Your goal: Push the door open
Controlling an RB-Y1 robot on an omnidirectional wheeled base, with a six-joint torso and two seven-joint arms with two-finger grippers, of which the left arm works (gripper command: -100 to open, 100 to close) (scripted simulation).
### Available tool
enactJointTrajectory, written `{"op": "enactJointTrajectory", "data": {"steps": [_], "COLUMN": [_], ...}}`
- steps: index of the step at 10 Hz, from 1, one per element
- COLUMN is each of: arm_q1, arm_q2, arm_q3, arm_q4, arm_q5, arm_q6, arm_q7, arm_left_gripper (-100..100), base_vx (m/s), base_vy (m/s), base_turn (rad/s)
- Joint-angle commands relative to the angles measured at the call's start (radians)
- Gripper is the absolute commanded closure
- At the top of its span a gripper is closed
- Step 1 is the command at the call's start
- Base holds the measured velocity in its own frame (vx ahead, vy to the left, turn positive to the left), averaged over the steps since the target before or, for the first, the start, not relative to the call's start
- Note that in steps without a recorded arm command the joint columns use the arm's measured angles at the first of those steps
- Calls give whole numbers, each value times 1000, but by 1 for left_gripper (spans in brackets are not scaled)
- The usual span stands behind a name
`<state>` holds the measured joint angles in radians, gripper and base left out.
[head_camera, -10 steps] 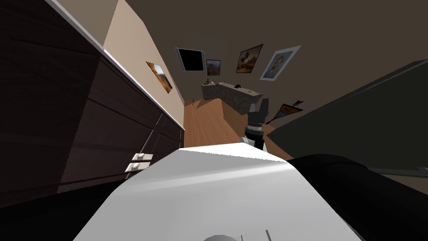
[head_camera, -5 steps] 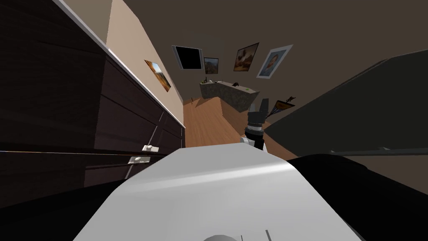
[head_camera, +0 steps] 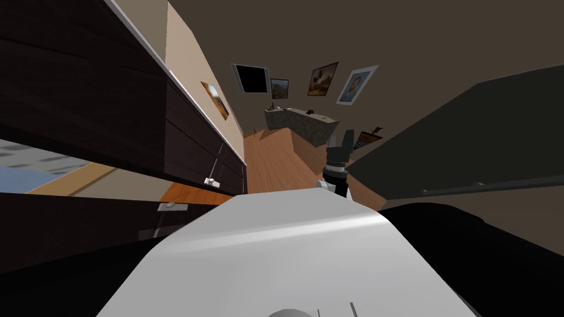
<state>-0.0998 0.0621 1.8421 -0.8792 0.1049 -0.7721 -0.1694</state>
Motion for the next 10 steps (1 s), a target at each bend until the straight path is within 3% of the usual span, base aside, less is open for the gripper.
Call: {"op": "enactJointTrajectory", "data": {"steps": [1,6,10], "arm_q1": [6,10,13], "arm_q2": [8,44,79], "arm_q3": [3,-6,-14], "arm_q4": [-11,-10,-7], "arm_q5": [4,19,51], "arm_q6": [2,-12,-41], "arm_q7": [-4,-24,-68], "arm_left_gripper": [-100,-100,-100], "base_vx": [-222,-203,-181], "base_vy": [44,65,54], "base_turn": [-13,-30,-32]}}
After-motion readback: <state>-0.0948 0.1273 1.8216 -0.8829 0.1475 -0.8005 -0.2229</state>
